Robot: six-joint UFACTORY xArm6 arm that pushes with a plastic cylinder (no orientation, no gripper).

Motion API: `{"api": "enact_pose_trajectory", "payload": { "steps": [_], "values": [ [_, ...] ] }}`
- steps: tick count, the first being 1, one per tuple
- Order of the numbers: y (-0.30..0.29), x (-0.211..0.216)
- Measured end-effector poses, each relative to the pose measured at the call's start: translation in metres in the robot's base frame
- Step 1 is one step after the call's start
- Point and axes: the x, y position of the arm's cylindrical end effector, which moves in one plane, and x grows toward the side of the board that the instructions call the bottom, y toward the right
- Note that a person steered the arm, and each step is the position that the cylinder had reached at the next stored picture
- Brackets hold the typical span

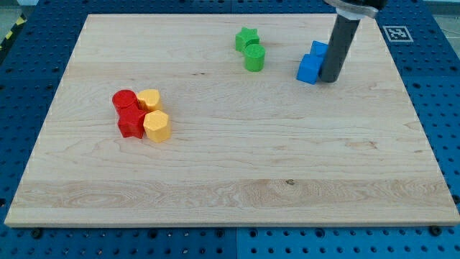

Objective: Move the blue triangle above the blue cube

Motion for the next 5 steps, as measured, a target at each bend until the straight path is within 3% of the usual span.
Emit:
{"api": "enact_pose_trajectory", "payload": {
  "steps": [5],
  "values": [
    [-0.010,-0.011]
  ]
}}
